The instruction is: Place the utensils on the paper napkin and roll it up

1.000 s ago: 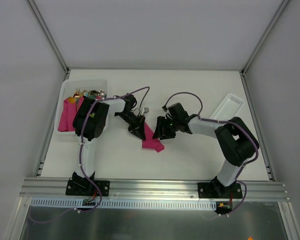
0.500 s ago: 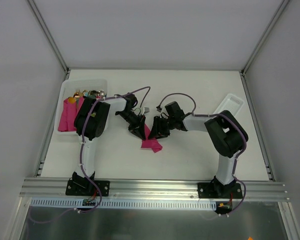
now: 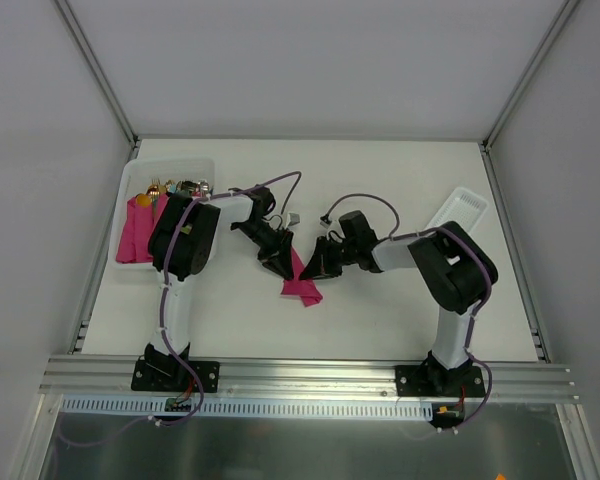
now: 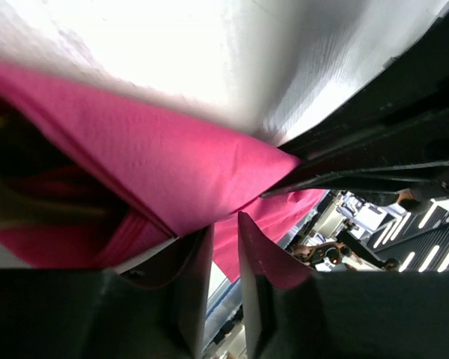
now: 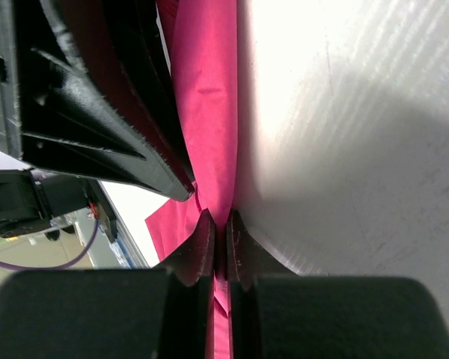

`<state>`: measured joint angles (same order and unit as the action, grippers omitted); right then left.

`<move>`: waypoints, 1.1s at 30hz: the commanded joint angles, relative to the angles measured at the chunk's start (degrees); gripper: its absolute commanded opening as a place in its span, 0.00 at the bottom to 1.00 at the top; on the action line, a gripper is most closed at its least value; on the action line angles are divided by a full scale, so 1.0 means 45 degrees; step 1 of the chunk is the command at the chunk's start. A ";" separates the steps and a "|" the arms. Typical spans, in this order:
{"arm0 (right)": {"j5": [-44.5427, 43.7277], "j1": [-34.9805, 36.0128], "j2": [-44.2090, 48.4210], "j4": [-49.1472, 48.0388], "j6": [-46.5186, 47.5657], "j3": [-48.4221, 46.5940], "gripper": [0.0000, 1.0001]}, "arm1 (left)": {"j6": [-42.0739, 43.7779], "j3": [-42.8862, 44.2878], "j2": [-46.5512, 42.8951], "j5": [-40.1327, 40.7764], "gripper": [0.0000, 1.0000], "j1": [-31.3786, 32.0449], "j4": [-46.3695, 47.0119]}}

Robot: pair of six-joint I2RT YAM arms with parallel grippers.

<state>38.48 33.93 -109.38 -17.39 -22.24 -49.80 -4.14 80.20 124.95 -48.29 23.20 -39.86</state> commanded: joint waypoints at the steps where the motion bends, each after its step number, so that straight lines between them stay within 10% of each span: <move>1: -0.1266 -0.0099 -0.0089 -0.0465 -0.0622 0.1319 0.00 | 0.0803 -0.0264 -0.0401 0.1398 0.23 -0.0234 0.0908; 13: -0.3139 -0.0021 0.2372 -0.2601 -0.2518 0.2824 0.00 | 0.0979 -0.0616 -0.2921 0.0106 0.31 0.0020 0.0966; 33: -0.7730 0.0994 0.4290 -0.1800 -0.3338 0.3117 0.00 | -0.1421 0.0242 -0.4781 0.3875 0.38 0.2420 0.1415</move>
<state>7.88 38.02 -90.50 -24.58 -35.68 -34.74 -5.69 78.76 101.34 -35.05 32.86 -34.13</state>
